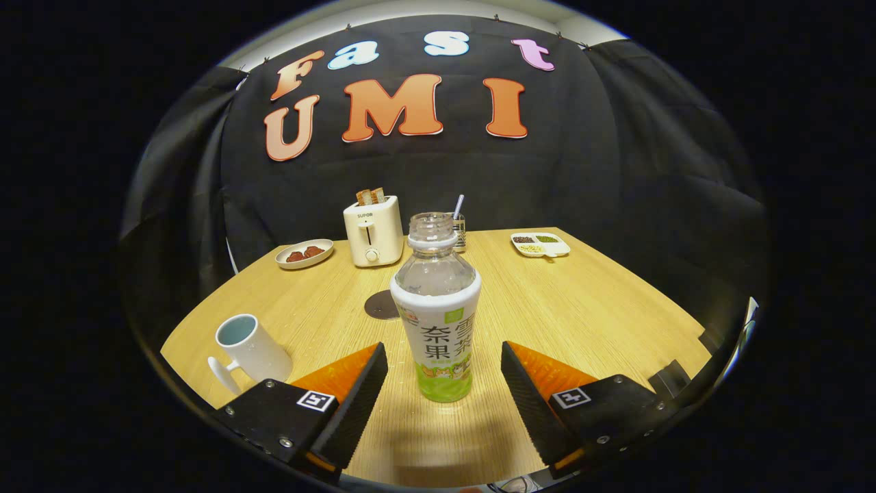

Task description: Take the bottle from table, then pour the juice into the cup, finally place the bottle on the coaster

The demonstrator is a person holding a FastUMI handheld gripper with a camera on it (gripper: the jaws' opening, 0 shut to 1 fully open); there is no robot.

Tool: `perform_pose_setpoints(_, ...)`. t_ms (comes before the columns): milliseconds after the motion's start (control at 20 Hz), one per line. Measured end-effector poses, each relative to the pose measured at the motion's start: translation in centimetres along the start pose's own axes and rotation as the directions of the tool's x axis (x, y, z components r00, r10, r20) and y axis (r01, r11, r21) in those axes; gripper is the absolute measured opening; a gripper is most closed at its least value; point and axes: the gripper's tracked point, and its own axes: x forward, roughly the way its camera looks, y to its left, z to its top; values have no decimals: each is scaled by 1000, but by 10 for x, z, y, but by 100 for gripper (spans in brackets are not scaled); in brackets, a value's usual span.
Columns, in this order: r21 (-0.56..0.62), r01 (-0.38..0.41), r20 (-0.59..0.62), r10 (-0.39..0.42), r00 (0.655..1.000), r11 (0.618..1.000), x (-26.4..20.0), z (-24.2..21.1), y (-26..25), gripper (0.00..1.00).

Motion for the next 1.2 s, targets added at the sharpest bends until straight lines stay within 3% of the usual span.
perform_pose_setpoints(350, -39, -10, -58, 8, 998, 999, 25, -11, 6, 97)
perform_pose_setpoints(500, -56, 2, -62, -5, 998, 998, 31, -12, 6, 83)
perform_pose_setpoints(650, -55, -4, -88, -1, 996, 998, 29, -13, 8, 63)
perform_pose_setpoints(750, -71, -4, -106, -4, 994, 997, 24, -14, 13, 59)
perform_pose_setpoints(1050, -216, 64, -108, -89, 990, 974, 2, -3, 16, 58)
perform_pose_setpoints(1200, -329, 105, -79, -138, 987, 938, -4, 9, 19, 58)
